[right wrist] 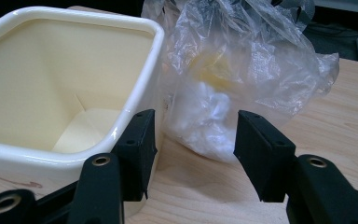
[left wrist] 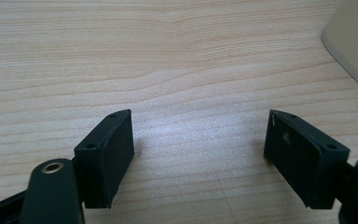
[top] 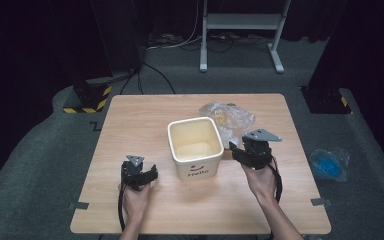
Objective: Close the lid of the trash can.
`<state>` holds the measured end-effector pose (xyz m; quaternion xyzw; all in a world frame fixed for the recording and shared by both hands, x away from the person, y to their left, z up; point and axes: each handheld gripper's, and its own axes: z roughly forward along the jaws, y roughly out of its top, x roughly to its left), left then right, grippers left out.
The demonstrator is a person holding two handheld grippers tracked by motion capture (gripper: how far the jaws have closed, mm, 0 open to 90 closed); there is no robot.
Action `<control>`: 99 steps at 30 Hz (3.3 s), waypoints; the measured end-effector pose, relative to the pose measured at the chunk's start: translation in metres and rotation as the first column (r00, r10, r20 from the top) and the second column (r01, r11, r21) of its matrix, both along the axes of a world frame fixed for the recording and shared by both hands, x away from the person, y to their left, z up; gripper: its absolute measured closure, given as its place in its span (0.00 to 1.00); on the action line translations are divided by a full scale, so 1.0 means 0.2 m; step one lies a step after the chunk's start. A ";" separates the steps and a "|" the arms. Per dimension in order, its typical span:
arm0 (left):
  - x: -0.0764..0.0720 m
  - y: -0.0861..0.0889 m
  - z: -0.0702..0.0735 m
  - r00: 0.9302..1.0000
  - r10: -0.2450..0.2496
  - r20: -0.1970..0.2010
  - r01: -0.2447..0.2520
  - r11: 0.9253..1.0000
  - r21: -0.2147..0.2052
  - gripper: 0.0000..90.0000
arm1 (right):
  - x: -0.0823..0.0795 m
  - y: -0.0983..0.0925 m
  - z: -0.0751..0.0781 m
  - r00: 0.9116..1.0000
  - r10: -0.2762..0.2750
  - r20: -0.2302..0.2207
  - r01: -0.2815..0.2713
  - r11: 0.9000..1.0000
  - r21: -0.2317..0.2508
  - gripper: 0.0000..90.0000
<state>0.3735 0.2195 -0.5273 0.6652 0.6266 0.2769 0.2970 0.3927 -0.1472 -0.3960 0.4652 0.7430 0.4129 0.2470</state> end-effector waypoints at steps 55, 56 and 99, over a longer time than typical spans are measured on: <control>0.00 0.00 0.00 1.000 0.000 0.000 0.000 1.000 -0.001 0.27 | -0.10 -0.37 -0.09 0.998 -0.061 0.021 0.059 0.996 0.074 0.53; 0.00 0.00 0.00 1.000 0.000 0.000 0.000 1.000 -0.003 0.27 | -0.10 -0.38 -0.09 0.998 -0.063 0.020 0.061 0.995 0.076 0.53; 0.00 0.00 0.00 1.000 -0.006 0.001 0.006 1.000 0.001 0.27 | -0.13 -0.43 -0.29 0.998 -0.060 -0.028 0.062 0.993 0.096 0.53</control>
